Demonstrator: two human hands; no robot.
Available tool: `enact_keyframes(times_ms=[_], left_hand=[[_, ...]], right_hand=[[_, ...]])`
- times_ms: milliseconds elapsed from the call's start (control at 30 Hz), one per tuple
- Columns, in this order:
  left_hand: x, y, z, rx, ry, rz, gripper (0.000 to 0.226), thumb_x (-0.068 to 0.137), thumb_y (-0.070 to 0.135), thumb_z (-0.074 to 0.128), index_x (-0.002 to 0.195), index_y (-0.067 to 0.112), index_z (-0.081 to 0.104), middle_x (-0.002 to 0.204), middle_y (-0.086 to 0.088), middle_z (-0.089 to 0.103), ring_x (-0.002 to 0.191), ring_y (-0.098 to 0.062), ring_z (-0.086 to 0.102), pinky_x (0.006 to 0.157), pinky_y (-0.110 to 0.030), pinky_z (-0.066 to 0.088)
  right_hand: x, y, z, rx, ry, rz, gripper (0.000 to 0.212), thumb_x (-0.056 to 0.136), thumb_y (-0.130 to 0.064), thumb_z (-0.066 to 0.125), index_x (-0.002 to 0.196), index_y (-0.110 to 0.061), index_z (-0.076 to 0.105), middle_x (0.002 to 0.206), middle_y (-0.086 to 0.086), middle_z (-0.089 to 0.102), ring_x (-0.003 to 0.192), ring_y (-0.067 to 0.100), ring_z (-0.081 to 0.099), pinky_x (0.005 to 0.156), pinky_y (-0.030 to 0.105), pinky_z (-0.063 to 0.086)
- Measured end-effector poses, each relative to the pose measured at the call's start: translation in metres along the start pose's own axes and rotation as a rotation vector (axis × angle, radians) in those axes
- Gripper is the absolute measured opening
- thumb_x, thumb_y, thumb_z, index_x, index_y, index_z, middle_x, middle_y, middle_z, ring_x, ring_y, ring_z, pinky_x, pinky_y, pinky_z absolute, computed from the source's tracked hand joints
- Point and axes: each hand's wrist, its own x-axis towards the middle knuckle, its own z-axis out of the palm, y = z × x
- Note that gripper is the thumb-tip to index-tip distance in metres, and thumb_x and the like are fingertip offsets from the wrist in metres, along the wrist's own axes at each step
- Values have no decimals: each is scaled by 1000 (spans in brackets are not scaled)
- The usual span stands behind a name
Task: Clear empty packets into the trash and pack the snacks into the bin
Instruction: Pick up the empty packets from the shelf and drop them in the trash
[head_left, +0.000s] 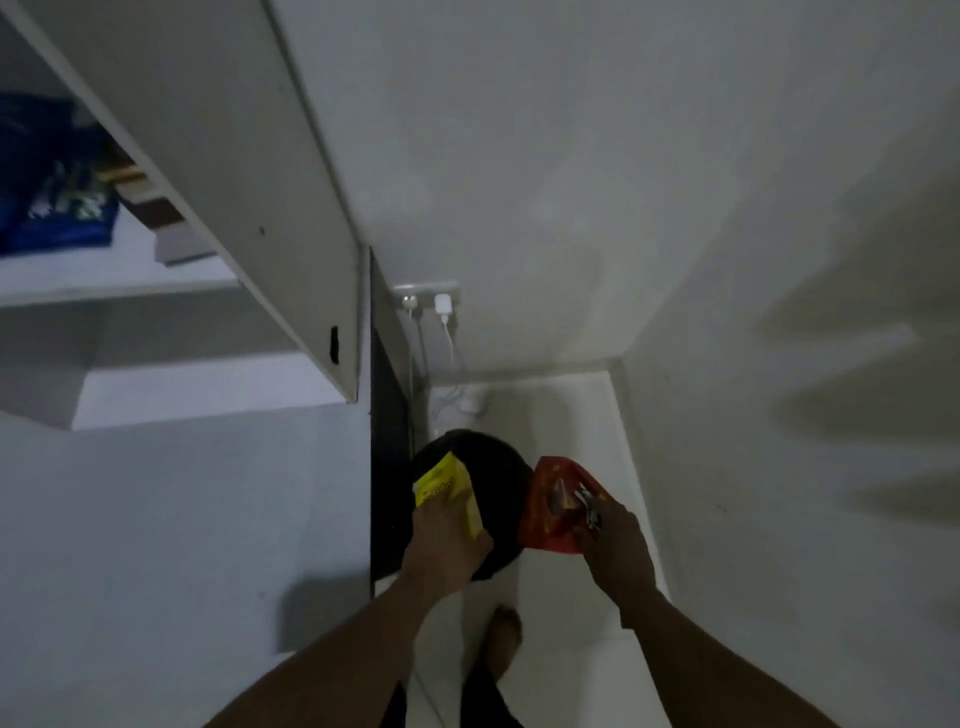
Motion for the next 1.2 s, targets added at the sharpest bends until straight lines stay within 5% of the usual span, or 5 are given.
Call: enact_keyframes(times_ms=[200, 400, 533, 733, 1200], left_hand=[[24, -44, 67, -151, -139, -127, 53, 86, 21, 65, 136, 10, 53, 143, -11, 46, 135, -30, 38, 105, -31, 35], [76, -84, 114, -432, -40, -451, 42, 84, 17, 66, 125, 9, 56, 116, -7, 55, 99, -17, 53, 78, -33, 54], [113, -107, 151, -549, -17, -558, 41, 85, 18, 65, 124, 15, 55, 106, -9, 60, 90, -22, 58, 57, -18, 40], [155, -131, 188, -635, 35, -592, 37, 92, 26, 64, 127, 14, 60, 103, -1, 62, 106, -27, 60, 82, -30, 46], [130, -90, 134, -472, 62, -435, 52, 95, 30, 58, 144, 18, 44, 144, -7, 46, 135, -27, 43, 110, -44, 40]], right_hand=[[55, 32, 65, -126, -258, 65, 34, 93, -17, 61, 127, -16, 59, 106, -3, 57, 97, 20, 64, 77, 27, 55], [118, 40, 139, -301, -381, 5, 35, 98, -34, 53, 131, -24, 56, 116, 5, 59, 98, 25, 65, 83, 38, 57], [154, 51, 187, -333, -389, -15, 35, 97, -40, 48, 129, -29, 58, 114, 1, 65, 97, 23, 66, 78, 34, 55], [186, 73, 243, -361, -404, -3, 21, 92, -35, 55, 97, -17, 64, 102, 6, 63, 78, 23, 61, 64, 30, 50], [158, 34, 189, -264, -373, -16, 30, 95, -29, 43, 109, -20, 68, 111, 3, 63, 91, 22, 63, 73, 33, 51]])
